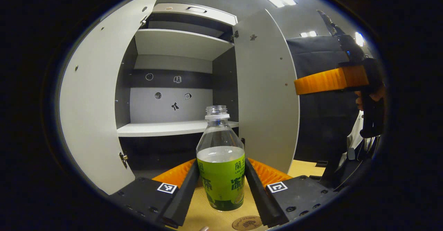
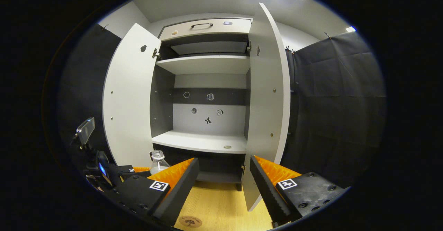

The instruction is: Grasp the bottle in the cabinet with the left hand and place it on the coaster, then close the right door with the right hand and the left door with the left hand.

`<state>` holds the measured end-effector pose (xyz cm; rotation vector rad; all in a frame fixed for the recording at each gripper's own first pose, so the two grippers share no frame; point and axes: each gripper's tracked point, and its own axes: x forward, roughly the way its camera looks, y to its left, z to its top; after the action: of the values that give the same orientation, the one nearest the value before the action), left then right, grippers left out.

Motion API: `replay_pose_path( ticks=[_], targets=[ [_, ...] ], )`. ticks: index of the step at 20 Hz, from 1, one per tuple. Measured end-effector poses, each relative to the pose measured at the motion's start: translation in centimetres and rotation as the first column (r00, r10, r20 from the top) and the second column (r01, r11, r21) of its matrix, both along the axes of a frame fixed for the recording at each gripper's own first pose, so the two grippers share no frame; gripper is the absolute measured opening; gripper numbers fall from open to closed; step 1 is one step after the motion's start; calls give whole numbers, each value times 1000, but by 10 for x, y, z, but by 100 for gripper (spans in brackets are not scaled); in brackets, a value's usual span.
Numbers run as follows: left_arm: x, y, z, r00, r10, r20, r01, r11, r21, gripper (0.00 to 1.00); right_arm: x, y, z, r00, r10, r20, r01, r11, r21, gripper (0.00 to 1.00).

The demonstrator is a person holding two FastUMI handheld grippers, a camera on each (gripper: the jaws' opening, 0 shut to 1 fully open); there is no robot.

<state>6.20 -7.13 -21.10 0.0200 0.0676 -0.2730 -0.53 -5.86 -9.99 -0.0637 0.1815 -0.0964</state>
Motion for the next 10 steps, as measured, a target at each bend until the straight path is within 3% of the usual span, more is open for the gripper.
replay_pose_path(
  ticks=[10],
  targets=[
    [-35, -30, -87, 1000, 21, -10, -21, 1000, -8, 80, -1, 7, -65, 990, 111, -90, -108, 994, 36, 98]
  ],
)
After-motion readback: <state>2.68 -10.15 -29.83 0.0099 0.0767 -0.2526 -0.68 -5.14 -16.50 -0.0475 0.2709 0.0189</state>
